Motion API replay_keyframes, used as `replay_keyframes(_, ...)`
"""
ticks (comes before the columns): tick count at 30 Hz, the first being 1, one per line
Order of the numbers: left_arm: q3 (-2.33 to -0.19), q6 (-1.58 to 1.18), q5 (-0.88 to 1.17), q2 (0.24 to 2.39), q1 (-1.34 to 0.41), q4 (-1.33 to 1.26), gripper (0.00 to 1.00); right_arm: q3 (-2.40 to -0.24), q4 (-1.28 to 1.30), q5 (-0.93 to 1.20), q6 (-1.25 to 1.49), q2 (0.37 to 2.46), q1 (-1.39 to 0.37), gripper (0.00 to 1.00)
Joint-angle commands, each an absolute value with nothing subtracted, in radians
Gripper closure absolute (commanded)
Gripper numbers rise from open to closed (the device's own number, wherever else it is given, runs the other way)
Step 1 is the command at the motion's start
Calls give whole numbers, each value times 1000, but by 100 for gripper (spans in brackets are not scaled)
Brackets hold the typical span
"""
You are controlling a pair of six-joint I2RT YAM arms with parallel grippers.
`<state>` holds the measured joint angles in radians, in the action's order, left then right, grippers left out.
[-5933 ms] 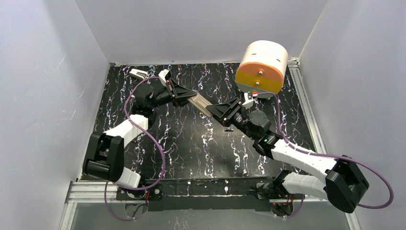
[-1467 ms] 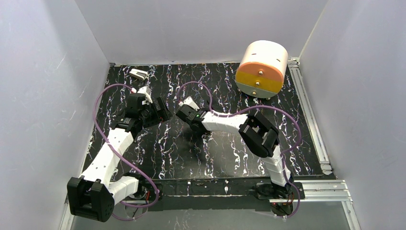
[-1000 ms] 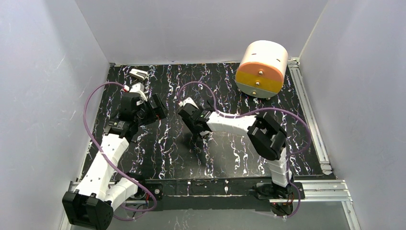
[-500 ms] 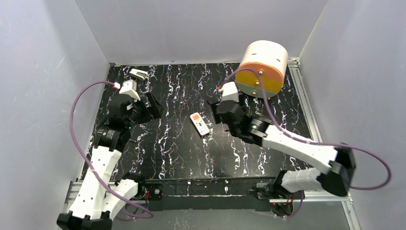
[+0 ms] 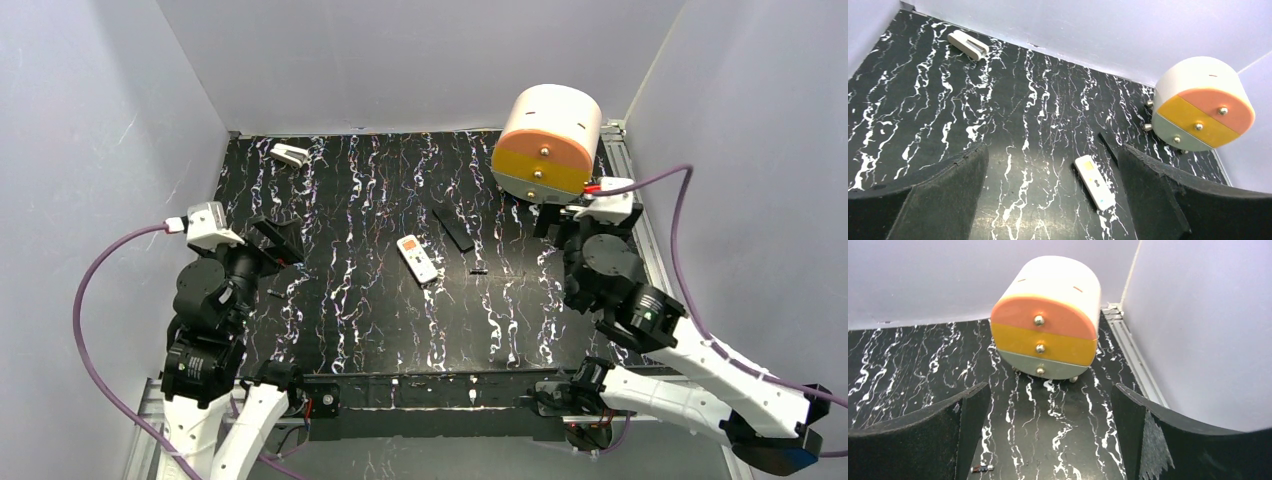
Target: Load the batteries into the remote control
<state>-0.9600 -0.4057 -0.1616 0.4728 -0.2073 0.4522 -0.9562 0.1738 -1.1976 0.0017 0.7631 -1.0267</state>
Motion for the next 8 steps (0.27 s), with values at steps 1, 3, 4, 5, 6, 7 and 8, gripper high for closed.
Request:
replay_keyframes(1, -957, -357, -244, 453, -204, 457, 2, -983, 73, -1284, -128, 729, -1026, 1)
replay_keyframes(3, -958, -350, -248, 444, -204, 454, 2, -990, 61, -1291, -151, 724, -1026, 1)
replay_keyframes(4, -958, -346, -249, 443, -204, 452, 2, -993, 57, -1296, -156, 723, -1026, 1)
replay_keyframes(5, -958, -344, -249, 441, -204, 451, 2, -994, 50, -1297, -160, 723, -1026, 1)
replay_keyframes(6, -956, -343, -252, 440, -204, 451, 2, -993, 41, -1295, -167, 722, -1026, 1)
replay_keyframes(7, -954, -344, -254, 438, -204, 448, 2, -992, 35, -1296, -171, 723, -1026, 1)
replay_keyframes(8, -949, -342, -250, 434, -204, 440, 2, -992, 30, -1297, -171, 726, -1026, 1)
